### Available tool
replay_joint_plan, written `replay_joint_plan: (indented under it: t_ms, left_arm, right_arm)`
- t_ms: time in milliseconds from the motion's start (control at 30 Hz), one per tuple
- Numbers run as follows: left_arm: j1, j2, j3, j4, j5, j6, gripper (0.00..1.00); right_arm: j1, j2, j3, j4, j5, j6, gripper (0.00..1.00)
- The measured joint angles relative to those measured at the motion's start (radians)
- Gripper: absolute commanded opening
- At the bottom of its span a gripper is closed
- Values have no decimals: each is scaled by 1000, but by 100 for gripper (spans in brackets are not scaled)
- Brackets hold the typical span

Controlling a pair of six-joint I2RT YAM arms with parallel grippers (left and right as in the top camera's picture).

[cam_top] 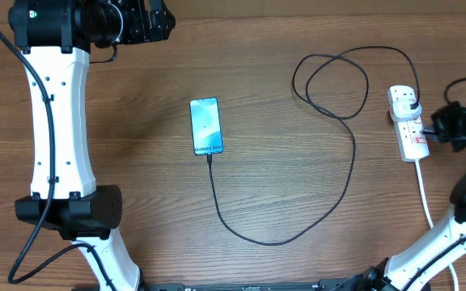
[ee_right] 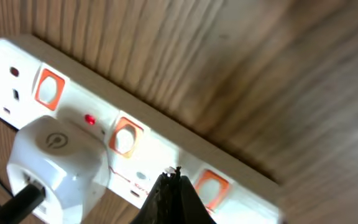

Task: Plug charger to phone and switch on socket

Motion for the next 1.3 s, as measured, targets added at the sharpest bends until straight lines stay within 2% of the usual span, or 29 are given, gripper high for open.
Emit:
replay_joint_plan:
  t_ms: [200,333,633,667,733,800,1033,1300]
  left_arm:
    - [0,0,0,0,0,0,100]
    - [0,0,0,0,0,0,100]
    - [0,0,0,0,0,0,100]
    - [0,0,0,0,0,0,100]
    - [0,0,0,0,0,0,100]
    - [0,0,0,0,0,0,100]
    - [0,0,0,0,0,0,100]
    - [0,0,0,0,0,0,100]
  right_arm:
    - [10,-108,31,-45,3,-57,4]
    - [16,-259,61,-61,-51,-124,5]
    - [103,-610,82,-110,-254,-278,18]
    - [123,-638,82,-127,-264,-290,22]
    - [173,-697,82,-163,-278,-312,44]
    - [227,-756,82,-214,-282,-325,100]
    - [317,-901,86,-407,-282,-356,100]
    - [319,-904,86,-483,-277,-357,100]
